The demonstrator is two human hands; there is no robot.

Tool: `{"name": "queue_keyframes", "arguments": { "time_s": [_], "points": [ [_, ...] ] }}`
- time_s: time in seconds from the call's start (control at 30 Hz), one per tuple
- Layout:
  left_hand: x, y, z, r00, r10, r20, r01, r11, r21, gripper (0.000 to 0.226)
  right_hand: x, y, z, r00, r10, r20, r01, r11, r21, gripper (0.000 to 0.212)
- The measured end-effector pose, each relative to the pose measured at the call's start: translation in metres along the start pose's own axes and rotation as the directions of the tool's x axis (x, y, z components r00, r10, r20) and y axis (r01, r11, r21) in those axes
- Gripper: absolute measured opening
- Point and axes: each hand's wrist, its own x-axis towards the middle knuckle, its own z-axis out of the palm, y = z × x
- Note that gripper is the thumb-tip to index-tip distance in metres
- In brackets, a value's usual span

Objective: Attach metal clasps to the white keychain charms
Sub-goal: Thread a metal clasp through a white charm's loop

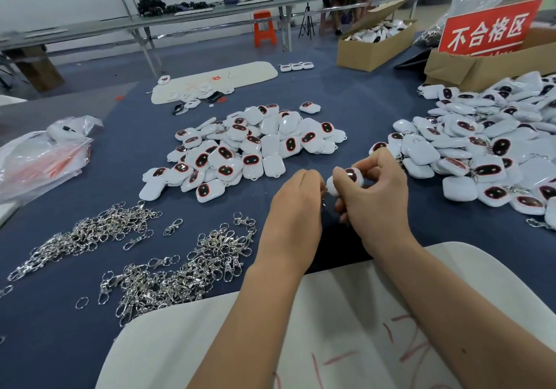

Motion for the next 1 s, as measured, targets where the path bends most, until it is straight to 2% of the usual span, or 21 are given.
{"name": "queue_keyframes", "arguments": {
  "time_s": [0.33,0.43,0.57,0.67,0.8,1.0],
  "points": [
    [0.0,-0.007,-0.001,0.999,0.002,-0.043,-0.012,0.97,-0.244,0.006,0.004,-0.001,-0.003,0.991,0.136,0.015,-0.137,0.983,0.121,0.025],
    [-0.001,-0.009,-0.001,0.998,0.029,-0.06,-0.043,0.97,-0.24,0.013,0.005,0.0,-0.003,0.988,0.149,0.028,-0.152,0.978,0.145,0.024],
    [0.002,-0.011,0.0,0.993,0.062,-0.099,-0.081,0.975,-0.205,0.011,0.005,0.0,-0.004,0.987,0.152,0.054,-0.158,0.978,0.136,0.025],
    [0.002,-0.015,-0.001,0.992,0.066,-0.106,-0.089,0.969,-0.232,0.011,0.005,0.0,-0.004,0.989,0.131,0.062,-0.137,0.984,0.112,0.024],
    [0.0,-0.018,-0.003,0.995,-0.001,-0.097,-0.029,0.951,-0.308,0.012,0.002,0.001,-0.003,0.995,0.075,0.062,-0.08,0.994,0.072,0.025],
    [0.001,-0.018,-0.006,0.999,0.01,-0.053,-0.024,0.965,-0.26,0.017,-0.002,-0.001,-0.002,0.999,-0.015,0.053,0.013,1.0,0.022,0.027]
  ]
}}
